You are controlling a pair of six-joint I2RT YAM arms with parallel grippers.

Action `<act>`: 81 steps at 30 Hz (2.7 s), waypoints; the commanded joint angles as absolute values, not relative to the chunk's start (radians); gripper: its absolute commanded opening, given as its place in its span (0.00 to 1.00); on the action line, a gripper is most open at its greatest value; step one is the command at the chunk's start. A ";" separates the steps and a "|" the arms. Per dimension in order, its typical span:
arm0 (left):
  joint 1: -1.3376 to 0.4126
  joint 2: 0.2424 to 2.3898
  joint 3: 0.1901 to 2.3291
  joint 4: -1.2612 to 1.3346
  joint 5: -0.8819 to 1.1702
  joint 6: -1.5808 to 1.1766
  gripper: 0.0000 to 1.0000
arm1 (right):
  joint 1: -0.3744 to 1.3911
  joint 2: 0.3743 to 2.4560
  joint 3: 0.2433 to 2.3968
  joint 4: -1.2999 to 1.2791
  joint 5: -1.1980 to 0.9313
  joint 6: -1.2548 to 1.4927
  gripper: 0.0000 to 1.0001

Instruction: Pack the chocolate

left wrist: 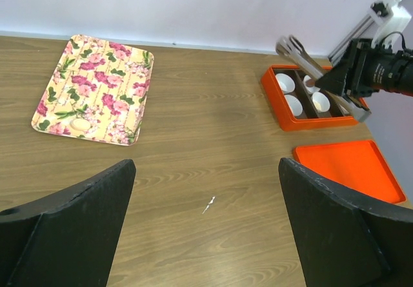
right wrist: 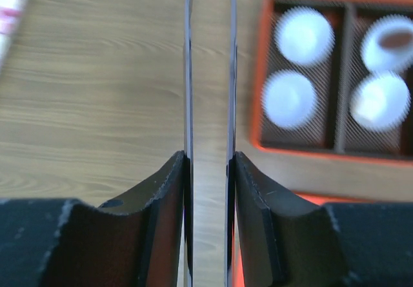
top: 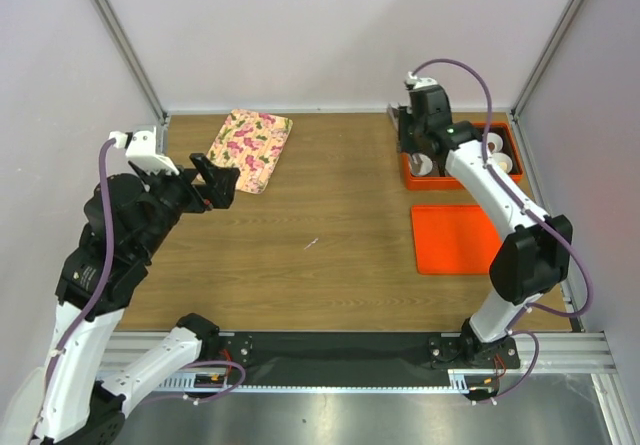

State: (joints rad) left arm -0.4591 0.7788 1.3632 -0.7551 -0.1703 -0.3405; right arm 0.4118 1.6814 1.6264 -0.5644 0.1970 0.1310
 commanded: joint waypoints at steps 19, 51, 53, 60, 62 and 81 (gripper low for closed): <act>-0.451 0.799 1.308 -0.683 -0.141 -0.345 1.00 | 0.199 1.768 1.650 -0.621 0.130 0.155 0.36; -0.451 0.821 1.305 -0.666 -0.150 -0.336 1.00 | 0.178 1.925 1.701 -0.574 0.187 0.117 0.42; -0.451 0.821 1.305 -0.664 -0.149 -0.339 1.00 | 0.176 1.922 1.701 -0.572 0.184 0.114 0.43; -0.449 0.812 1.312 -0.676 -0.146 -0.341 1.00 | 0.178 1.922 1.703 -0.581 0.193 0.117 0.45; -0.451 0.807 1.316 -0.680 -0.149 -0.341 1.00 | 0.176 1.919 1.701 -0.583 0.190 0.118 0.45; -0.451 0.821 1.471 -0.767 -0.235 -0.285 1.00 | 0.638 1.871 1.776 -0.457 0.160 0.192 0.45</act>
